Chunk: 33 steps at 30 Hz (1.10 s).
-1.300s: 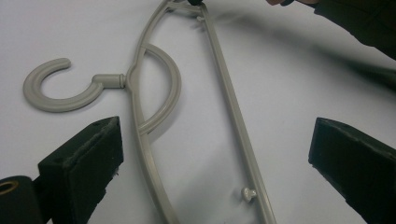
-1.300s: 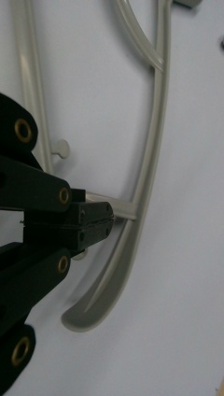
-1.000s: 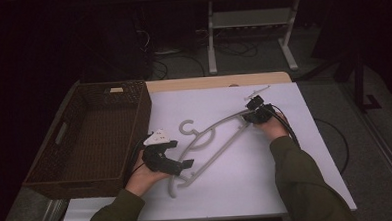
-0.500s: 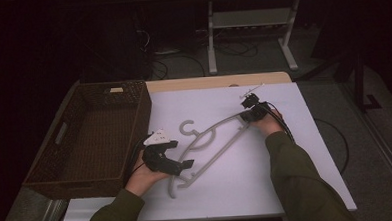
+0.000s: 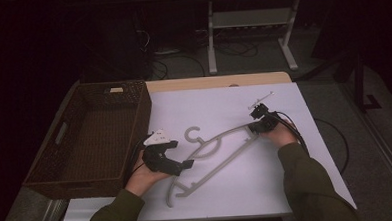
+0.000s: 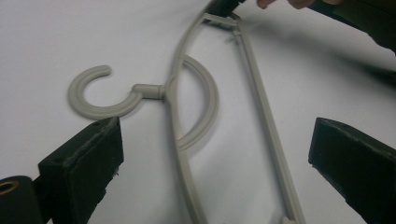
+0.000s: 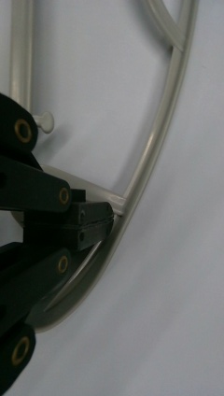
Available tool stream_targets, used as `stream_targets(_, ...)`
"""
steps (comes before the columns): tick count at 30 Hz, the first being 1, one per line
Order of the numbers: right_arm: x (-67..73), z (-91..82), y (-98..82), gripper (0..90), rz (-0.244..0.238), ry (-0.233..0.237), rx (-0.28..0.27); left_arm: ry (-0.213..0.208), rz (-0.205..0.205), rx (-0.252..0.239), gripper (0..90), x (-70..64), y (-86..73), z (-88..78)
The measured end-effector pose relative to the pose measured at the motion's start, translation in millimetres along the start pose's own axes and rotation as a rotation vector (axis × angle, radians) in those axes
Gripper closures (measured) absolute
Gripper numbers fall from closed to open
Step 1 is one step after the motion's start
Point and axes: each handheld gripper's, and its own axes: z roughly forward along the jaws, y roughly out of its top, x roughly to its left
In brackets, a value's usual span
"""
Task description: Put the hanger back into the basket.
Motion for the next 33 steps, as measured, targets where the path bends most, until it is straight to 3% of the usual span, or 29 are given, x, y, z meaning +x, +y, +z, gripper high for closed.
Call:
stream_targets(7, 5.7, -18.6, -30.0, 89.7, 0.003, -0.01, -0.003, -0.002, -0.004, 0.003, 3.1, -1.3, 0.8, 2.4)
stream_targets(9, 5.4, -21.6, -34.0, 89.7, 0.006, -0.011, -0.043, -0.005, -0.002, 0.004, 3.1, -1.3, 0.9, 3.5)
stream_targets(13, 10.0, -47.8, -35.8, 89.7, 0.001, -0.003, -0.177, -0.009, 0.004, 0.001, 3.2, 0.4, 1.2, 3.5)
stream_targets(16, 22.1, -63.8, -42.7, 89.6, -0.024, 0.019, -0.259, -0.01, -0.008, -0.012, 3.1, 1.0, 1.2, 3.0)
stream_targets(20, 40.0, -74.8, -54.1, 89.6, -0.04, 0.072, -0.314, 0.001, -0.004, -0.011, 3.1, 0.4, 0.8, 2.3)
stream_targets(26, 73.0, -71.3, -67.4, 89.7, -0.106, 0.137, -0.322, 0.009, -0.008, -0.002, 3.1, 0.0, 0.2, 2.8)
stream_targets(33, 103.1, -50.6, -67.9, 89.6, -0.164, 0.208, -0.269, 0.014, -0.013, 0.0, 3.1, 0.8, -2.4, 2.8)
